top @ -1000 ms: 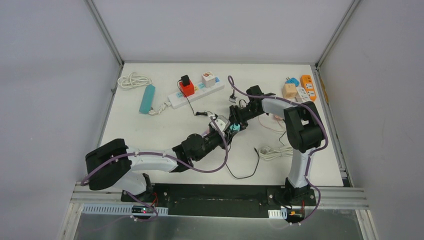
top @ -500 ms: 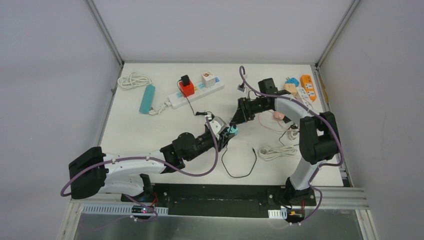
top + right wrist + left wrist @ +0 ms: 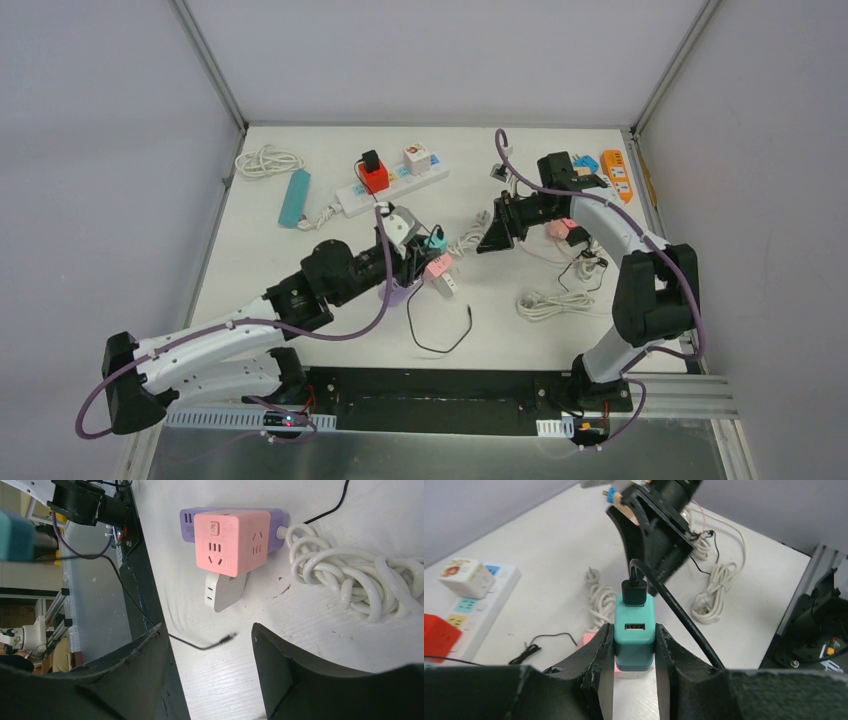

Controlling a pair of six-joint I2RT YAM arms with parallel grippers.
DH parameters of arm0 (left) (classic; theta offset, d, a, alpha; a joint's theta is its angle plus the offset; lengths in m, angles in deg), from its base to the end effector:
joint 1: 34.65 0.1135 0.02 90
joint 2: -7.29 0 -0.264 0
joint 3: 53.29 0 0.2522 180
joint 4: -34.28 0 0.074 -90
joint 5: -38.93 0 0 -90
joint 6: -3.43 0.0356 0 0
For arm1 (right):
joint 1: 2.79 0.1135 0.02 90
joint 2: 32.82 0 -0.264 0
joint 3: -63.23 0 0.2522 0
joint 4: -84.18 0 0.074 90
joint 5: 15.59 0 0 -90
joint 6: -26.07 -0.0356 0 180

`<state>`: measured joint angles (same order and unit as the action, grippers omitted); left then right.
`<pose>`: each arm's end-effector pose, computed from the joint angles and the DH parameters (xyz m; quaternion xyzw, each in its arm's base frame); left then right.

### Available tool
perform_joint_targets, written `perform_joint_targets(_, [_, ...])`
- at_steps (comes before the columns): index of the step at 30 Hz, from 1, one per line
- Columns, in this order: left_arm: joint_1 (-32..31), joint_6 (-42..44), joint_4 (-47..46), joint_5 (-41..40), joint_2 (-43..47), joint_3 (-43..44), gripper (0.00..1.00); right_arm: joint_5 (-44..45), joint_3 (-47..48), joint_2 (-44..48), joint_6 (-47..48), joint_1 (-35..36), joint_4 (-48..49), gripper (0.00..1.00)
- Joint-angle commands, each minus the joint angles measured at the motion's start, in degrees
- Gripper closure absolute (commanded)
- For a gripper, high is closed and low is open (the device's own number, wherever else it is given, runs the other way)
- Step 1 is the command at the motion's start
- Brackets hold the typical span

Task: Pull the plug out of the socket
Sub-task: Place the plug at the center of the board.

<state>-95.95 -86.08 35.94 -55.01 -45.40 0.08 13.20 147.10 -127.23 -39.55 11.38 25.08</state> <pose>0.1086 -0.1933 0.3246 0.3453 0.6240 -0.3334 0.6167 0.3026 0.1086 0.2451 -0.3646 0.7700 0.4856 0.1961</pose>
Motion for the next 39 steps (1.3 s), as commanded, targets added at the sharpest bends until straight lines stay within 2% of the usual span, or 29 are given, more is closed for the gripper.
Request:
perform_joint_targets(1, [4.21,-0.32,15.0,3.63,3.27,8.81,1.0,0.49,2.27,4.08,4.24,-0.53,-2.57,0.35])
perform_joint_targets(10, [13.81,3.56,37.13,5.19,0.49,25.06,1.0,3.72,1.81,8.73,4.53,-0.68,-2.71,0.35])
perform_joint_targets(14, [17.31,7.11,47.5,-1.14,-0.54,33.22,1.0,4.0,1.77,10.28,4.38,-0.89,-2.79,0.34])
perform_joint_targets(18, [21.29,9.26,53.46,-5.55,-1.03,36.24,1.0,3.58,2.04,11.22,3.47,-1.2,-2.74,0.34])
perform_joint_targets(23, [29.23,8.97,55.36,-3.84,-1.37,35.16,1.0,2.92,2.55,13.13,2.18,-1.66,-2.75,0.34])
perform_joint_targets(29, [42.97,6.13,54.79,8.7,-2.09,34.83,1.0,2.61,-0.02,16.67,0.52,-2.17,-0.41,0.32])
perform_joint_targets(31, [46.53,6.12,54.65,10.6,-2.08,34.64,1.0,2.73,-0.92,17.13,0.28,-2.37,0.53,0.32])
perform_joint_targets(34, [47.92,6.61,53.57,4.83,-1.34,32.19,1.0,2.4,-1.11,16.62,0.23,-2.4,0.57,0.32])
perform_joint_targets(39, [50.31,6.69,50.08,-6.78,-0.82,23.31,1.0,0.82,-2.16,16.28,0.12,-2.42,1.35,0.32])
